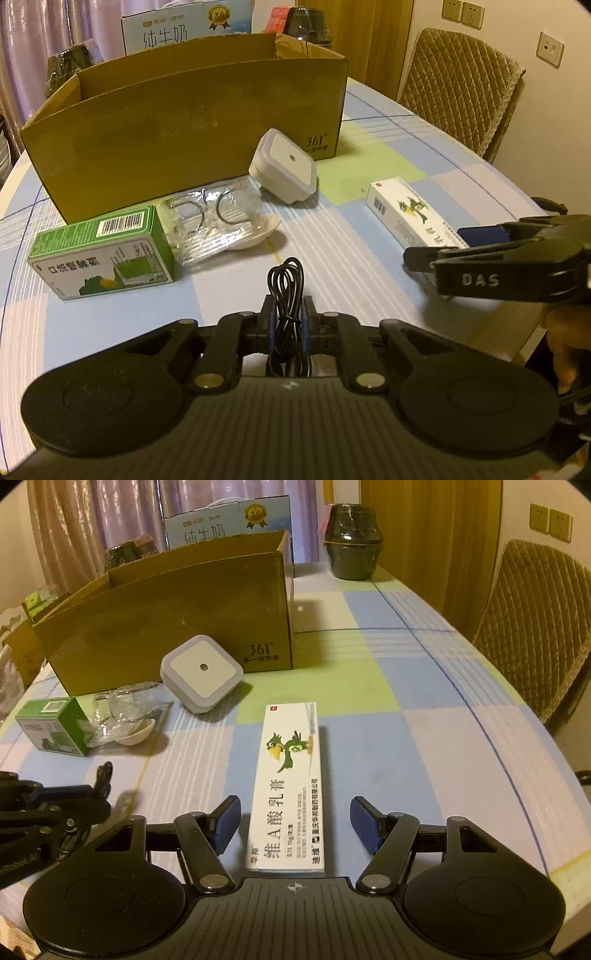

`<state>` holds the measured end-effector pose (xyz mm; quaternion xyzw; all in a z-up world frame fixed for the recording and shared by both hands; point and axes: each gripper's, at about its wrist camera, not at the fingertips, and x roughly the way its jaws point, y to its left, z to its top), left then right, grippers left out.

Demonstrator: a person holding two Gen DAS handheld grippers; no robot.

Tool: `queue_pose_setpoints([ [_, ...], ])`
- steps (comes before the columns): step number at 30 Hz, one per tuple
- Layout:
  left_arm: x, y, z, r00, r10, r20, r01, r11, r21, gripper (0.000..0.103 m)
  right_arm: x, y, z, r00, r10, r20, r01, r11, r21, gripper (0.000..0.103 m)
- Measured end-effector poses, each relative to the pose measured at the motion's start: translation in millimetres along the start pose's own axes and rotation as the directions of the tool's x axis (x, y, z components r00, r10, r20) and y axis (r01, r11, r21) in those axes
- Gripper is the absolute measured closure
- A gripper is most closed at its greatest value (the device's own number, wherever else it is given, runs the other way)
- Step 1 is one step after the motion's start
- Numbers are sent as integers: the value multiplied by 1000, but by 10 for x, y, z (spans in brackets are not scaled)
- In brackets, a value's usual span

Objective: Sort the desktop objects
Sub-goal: 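Carry the black cable and ointment box over the cardboard box with both tools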

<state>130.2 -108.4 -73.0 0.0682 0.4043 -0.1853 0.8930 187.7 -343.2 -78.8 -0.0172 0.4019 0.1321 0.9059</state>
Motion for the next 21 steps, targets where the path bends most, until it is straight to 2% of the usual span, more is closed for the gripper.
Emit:
queue_pose_setpoints([
  [3, -9, -14, 29, 1000, -6, 6, 6, 1000, -1, 93, 30, 17, 7, 1000, -6, 2, 6, 1000, -17, 40],
  [6, -26, -20, 50, 1000, -12, 13, 12, 1000, -5, 93, 37, 45, 11, 1000, -11, 9, 12, 999, -41, 47],
  [7, -28, -23, 53, 1000, -13, 15, 13, 1000, -5, 93, 38, 52, 12, 1000, -12, 8, 13, 999, -49, 53],
  [8, -34, -24, 58, 1000, -13, 17, 14, 1000, -6, 93, 45, 64, 14, 1000, -14, 7, 14, 998, -58, 65],
  [9, -42, -25, 61, 1000, -14, 19, 14, 1000, -8, 93, 52, 73, 14, 1000, -12, 6, 12, 998, -65, 67],
  [13, -72, -22, 76, 1000, -18, 24, 18, 1000, -16, 93, 36, 96, 15, 1000, 3, 6, -3, 998, -64, 68],
  [21, -236, -58, 191, 997, -30, 69, 32, 999, -34, 93, -209, 123, 94, 996, 29, 81, -26, 999, -40, 68],
])
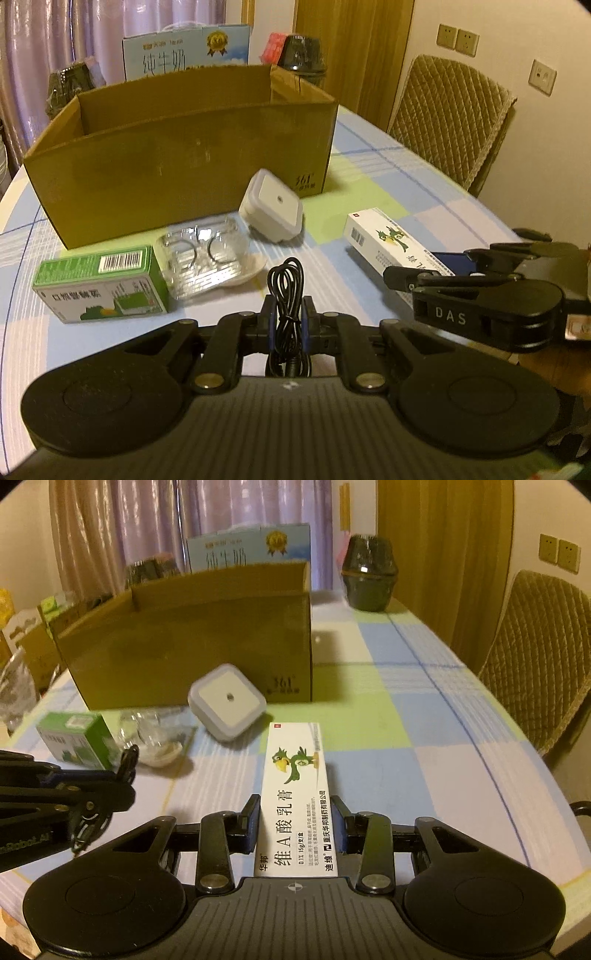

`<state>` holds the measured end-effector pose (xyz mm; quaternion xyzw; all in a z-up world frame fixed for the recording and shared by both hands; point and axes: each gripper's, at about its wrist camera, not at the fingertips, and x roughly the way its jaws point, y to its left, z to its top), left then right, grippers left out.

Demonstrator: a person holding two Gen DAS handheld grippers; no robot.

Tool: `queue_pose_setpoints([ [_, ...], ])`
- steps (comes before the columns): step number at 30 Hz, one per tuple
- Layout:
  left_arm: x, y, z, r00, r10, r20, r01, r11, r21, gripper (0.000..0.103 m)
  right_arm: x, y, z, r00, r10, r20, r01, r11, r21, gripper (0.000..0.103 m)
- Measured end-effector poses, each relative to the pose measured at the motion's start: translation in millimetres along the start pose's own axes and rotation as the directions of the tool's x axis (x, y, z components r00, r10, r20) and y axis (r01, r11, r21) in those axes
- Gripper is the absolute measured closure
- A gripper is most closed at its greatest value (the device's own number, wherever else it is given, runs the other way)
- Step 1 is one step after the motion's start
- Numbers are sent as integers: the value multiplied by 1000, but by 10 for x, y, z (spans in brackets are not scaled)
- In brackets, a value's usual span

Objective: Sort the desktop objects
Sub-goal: 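Carry the black cable and ointment box over the cardboard box with both tools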

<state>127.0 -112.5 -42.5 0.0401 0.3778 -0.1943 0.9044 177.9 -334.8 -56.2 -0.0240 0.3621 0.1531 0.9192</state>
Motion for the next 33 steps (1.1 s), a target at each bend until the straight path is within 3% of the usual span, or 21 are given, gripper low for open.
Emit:
queue_pose_setpoints([
  [9, -193, 64, 284, 998, 16, 62, -15, 1000, -19, 93, -300, 15, 208, 995, 28, 93, -29, 1000, 10, 68],
  [17, -320, 293, 776, 987, 44, 154, -38, 998, -40, 93, -407, 134, 719, 981, 77, 175, -72, 997, -32, 68],
  [26, -166, 883, 1399, 967, 117, 225, -88, 987, -135, 93, -126, 183, 1509, 960, 107, 260, -99, 994, -47, 68],
  [33, 205, 1235, 1655, 969, 127, 211, -83, 976, -204, 93, 325, 324, 1933, 951, 129, 282, -112, 991, -74, 68],
])
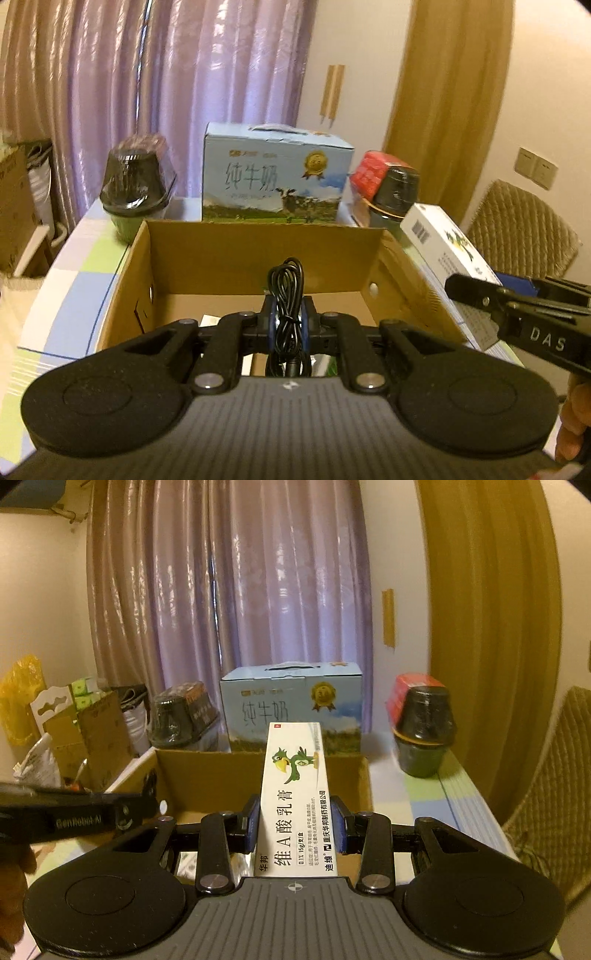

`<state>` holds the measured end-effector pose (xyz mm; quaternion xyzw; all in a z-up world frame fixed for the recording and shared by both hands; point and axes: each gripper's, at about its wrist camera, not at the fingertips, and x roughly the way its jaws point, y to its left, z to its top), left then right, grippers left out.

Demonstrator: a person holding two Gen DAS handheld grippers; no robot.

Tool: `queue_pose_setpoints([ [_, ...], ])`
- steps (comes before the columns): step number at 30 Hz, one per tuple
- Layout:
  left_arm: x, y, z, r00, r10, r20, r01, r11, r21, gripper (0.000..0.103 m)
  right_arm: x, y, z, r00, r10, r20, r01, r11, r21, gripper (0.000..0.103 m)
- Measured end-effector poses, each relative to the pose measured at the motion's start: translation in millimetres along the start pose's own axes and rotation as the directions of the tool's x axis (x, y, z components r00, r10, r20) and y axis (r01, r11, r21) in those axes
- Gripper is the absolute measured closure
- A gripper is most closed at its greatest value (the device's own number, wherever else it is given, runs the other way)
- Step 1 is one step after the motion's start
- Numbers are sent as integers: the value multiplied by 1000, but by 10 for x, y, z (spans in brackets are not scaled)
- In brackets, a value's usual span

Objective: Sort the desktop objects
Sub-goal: 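Carry the black cable and ointment box over the cardboard box with both tools, then lower the cable and ointment box into the cardboard box and open both tools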

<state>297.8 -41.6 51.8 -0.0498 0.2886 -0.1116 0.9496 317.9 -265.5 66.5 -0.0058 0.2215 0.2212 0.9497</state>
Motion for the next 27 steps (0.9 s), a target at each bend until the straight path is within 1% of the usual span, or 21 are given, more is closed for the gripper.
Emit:
queue_pose_setpoints([
  [3, 122, 83, 8, 1000, 1, -14, -1, 1000, -23, 93, 211, -10, 38, 1000, 12, -19, -12, 1000, -1, 68],
  [7, 262, 100, 41, 1000, 5, -14, -5, 1000, -24, 93, 400, -13, 54, 999, 18, -36, -18, 1000, 11, 68],
  [14, 458, 81, 14, 999, 1, -43, -2, 1000, -16, 93, 589, -55, 13, 996, 32, -79, -28, 998, 49, 68],
  [18, 499, 99, 41, 1000, -2, -30, 1, 1000, -26, 93, 652, -73, 18, 996, 33, -86, -28, 998, 56, 68],
  [19, 504, 115, 45, 1000, -1, -21, 0, 999, -37, 84, 661, -85, 17, 996, 34, -88, -28, 998, 62, 68],
  [20, 514, 132, 47, 1000, -1, -23, 0, 999, -47, 69, 665, -93, 15, 995, 33, -90, -28, 997, 65, 68],
  [21, 517, 146, 45, 1000, 2, -23, -3, 999, -54, 67, 665, -94, 11, 995, 33, -91, -27, 997, 66, 68],
  [24, 519, 191, 33, 999, 11, -34, -13, 998, -56, 66, 671, -98, 1, 995, 37, -96, -30, 997, 74, 68],
  [26, 509, 218, 26, 999, 18, -36, -20, 998, -57, 58, 677, -92, -3, 994, 35, -101, -27, 997, 75, 68],
  [27, 505, 229, 26, 999, 19, -36, -21, 998, -58, 56, 683, -90, -5, 994, 34, -102, -26, 997, 77, 68],
])
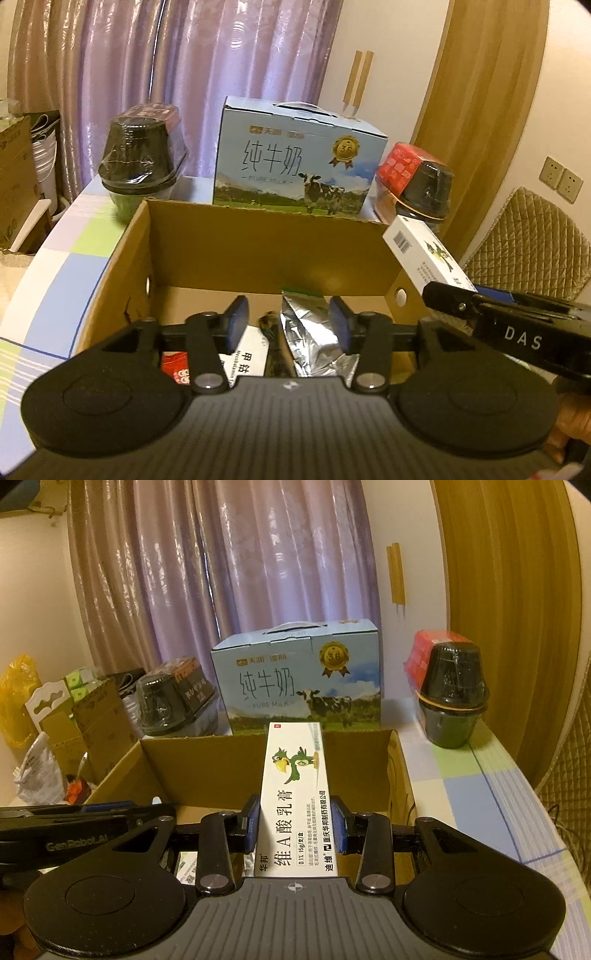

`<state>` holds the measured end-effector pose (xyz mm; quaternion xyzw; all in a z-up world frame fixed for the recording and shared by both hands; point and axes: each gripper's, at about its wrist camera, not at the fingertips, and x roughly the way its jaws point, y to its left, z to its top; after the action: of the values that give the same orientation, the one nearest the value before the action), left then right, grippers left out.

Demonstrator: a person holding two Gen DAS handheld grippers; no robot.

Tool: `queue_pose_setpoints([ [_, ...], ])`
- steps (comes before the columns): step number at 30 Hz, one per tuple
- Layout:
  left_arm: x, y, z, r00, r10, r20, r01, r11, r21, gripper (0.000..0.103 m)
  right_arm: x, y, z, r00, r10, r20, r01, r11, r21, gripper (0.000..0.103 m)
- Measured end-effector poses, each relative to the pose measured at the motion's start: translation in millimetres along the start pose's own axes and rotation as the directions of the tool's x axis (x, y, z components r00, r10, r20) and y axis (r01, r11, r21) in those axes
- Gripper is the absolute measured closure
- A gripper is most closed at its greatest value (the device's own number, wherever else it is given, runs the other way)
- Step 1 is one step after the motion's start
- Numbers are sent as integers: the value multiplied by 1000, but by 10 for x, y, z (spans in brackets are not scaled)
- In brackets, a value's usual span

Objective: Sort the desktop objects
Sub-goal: 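Lower the cable and ointment box into the cardboard box and open both tools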

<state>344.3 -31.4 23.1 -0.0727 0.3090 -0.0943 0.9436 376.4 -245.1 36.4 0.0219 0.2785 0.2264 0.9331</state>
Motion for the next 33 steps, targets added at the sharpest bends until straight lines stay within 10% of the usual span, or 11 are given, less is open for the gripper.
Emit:
queue_pose_setpoints([
  [16, -88, 41, -26, 1000, 11, 19, -11, 1000, 19, 19, -23, -104, -5, 1000, -13, 15, 12, 999, 48, 48],
  [33, -337, -4, -81, 1000, 9, 20, -11, 997, 78, 13, -285, -211, -65, 998, -22, 63, 19, 998, 55, 31],
])
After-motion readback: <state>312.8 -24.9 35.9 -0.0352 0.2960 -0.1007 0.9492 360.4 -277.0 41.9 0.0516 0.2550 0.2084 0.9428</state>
